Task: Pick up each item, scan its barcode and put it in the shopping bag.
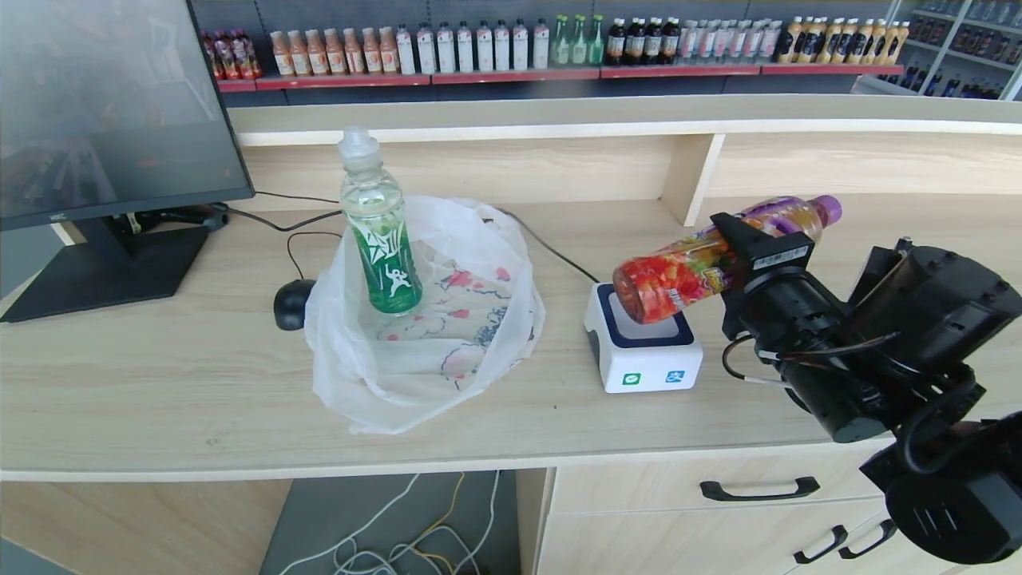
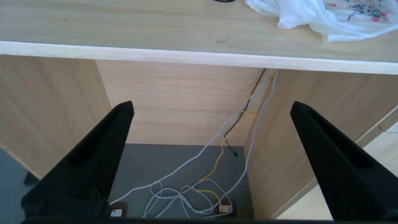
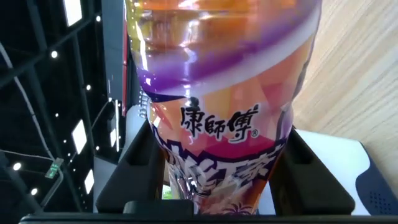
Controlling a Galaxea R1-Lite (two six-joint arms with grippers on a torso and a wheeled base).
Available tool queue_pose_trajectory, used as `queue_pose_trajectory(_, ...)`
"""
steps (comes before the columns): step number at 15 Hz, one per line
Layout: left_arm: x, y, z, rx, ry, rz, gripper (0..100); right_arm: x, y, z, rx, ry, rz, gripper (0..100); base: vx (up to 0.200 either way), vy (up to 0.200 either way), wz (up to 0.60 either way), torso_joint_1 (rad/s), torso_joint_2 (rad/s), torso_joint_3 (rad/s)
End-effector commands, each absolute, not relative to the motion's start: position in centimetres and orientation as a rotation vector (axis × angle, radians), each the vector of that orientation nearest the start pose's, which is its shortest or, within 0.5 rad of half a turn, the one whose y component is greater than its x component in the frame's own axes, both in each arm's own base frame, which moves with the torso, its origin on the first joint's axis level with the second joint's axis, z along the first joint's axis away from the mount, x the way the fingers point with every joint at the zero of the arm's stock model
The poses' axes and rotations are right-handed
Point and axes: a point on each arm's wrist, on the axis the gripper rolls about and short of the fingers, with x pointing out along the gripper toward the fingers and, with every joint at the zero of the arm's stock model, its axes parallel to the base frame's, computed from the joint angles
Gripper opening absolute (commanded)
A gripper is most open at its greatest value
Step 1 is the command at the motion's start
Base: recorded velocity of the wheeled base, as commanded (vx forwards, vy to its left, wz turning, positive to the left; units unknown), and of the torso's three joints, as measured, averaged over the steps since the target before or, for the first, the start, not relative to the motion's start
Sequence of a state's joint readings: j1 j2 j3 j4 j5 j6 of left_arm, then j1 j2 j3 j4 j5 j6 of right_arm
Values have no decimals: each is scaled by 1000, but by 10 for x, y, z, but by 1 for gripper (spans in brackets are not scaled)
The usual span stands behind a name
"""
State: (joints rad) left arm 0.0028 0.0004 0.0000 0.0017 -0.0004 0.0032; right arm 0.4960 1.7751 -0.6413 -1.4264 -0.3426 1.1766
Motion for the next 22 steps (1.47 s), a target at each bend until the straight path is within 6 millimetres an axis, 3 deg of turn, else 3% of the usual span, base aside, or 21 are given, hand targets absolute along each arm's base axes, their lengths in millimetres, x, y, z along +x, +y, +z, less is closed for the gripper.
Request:
queue_pose_trajectory(1,-23,0,75,3,0,2,100,266,136,194,1293,-136,293,0,0,0,0,0,0,0)
queue_pose_trajectory(9,-23,0,75,3,2,3,100,269,139,174,1314,-69,257,0,0,0,0,0,0,0)
queue_pose_trajectory(22,-23,0,75,3,2,2,100,273,141,185,1330,-112,265,0,0,0,0,0,0,0)
